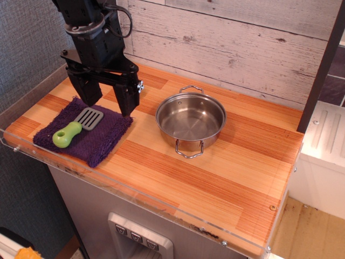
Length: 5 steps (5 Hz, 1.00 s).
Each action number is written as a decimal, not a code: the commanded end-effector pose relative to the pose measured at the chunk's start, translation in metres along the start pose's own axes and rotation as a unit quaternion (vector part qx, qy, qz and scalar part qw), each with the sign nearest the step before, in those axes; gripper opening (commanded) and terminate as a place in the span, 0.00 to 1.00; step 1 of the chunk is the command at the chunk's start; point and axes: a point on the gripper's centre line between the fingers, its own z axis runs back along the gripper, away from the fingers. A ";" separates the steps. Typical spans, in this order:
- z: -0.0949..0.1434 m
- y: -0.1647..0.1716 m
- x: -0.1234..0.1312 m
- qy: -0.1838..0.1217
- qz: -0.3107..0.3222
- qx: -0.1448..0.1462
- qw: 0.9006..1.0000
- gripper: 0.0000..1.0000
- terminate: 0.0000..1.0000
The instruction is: Place the green lime in the pot
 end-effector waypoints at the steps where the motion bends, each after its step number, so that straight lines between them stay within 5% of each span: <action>1: 0.000 0.000 0.000 0.000 0.000 0.000 1.000 1.00 0.00; 5: -0.021 0.024 0.084 -0.034 -0.006 0.032 0.999 1.00 0.00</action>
